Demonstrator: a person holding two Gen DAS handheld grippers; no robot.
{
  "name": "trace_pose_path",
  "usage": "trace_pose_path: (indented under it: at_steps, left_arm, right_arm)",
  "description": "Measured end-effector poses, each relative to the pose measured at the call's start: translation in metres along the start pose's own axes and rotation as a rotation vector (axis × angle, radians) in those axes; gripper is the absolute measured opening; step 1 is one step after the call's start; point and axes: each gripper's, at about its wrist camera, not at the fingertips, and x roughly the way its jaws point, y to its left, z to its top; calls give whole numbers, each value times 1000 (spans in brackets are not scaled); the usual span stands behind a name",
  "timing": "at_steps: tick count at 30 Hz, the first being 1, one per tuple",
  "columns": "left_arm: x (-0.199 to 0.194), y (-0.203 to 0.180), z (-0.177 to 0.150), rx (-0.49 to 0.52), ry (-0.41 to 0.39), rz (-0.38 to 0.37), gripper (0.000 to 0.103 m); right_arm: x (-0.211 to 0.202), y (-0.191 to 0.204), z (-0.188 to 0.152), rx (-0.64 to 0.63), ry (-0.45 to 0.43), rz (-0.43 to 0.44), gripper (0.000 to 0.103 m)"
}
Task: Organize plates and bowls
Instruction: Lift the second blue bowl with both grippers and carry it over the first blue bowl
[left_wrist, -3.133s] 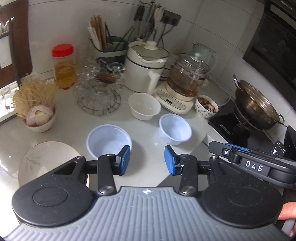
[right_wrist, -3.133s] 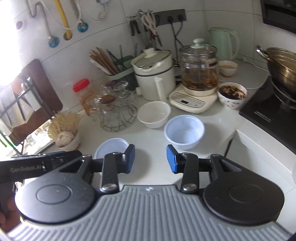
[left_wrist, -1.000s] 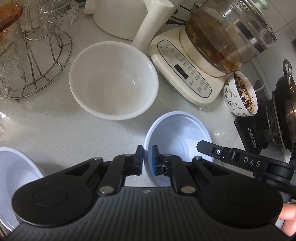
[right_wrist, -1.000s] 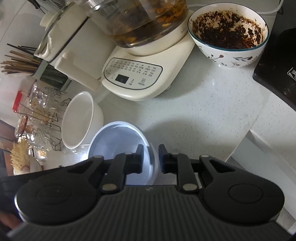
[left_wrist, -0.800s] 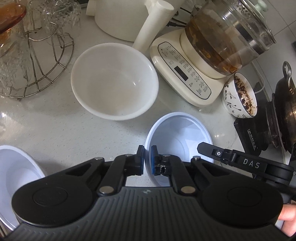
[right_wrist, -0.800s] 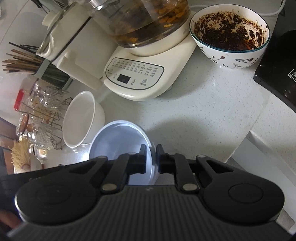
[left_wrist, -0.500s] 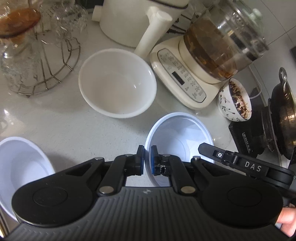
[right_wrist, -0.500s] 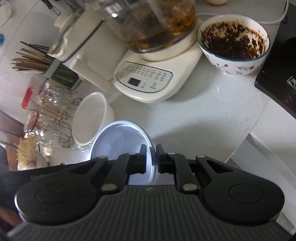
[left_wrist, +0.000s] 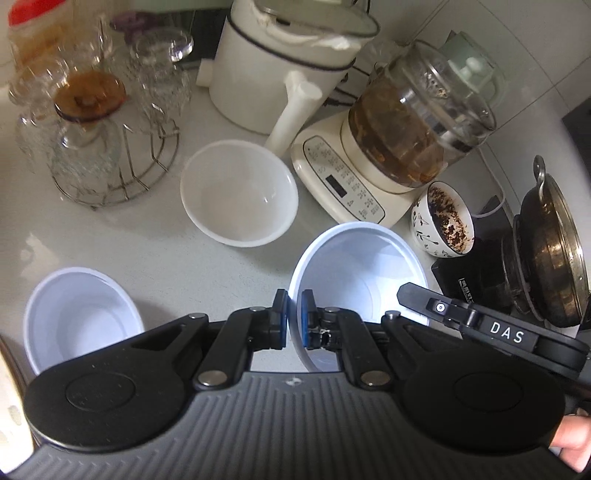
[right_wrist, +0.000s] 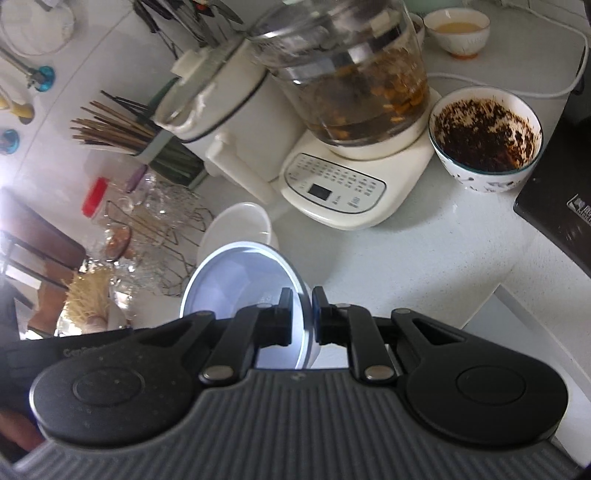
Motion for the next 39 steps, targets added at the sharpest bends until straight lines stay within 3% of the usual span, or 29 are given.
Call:
trace_pose_path:
  at_steps: [8, 19, 30, 39]
  left_arm:
    - [-36, 11, -1, -4, -32, -12, 8]
    - [-83, 40, 4, 12, -113, -33, 8]
    - [-110, 105, -13, -73, -149, 0, 8]
    - [-101, 155, -29, -137, -151, 25, 8]
  right_arm:
    - [-12, 17, -1, 26, 12, 48, 13]
    - [-22, 66, -7, -8, -45, 72, 13]
    - [6, 120, -34, -84, 13, 83, 13]
    - [46, 148, -57, -156, 70, 45, 14]
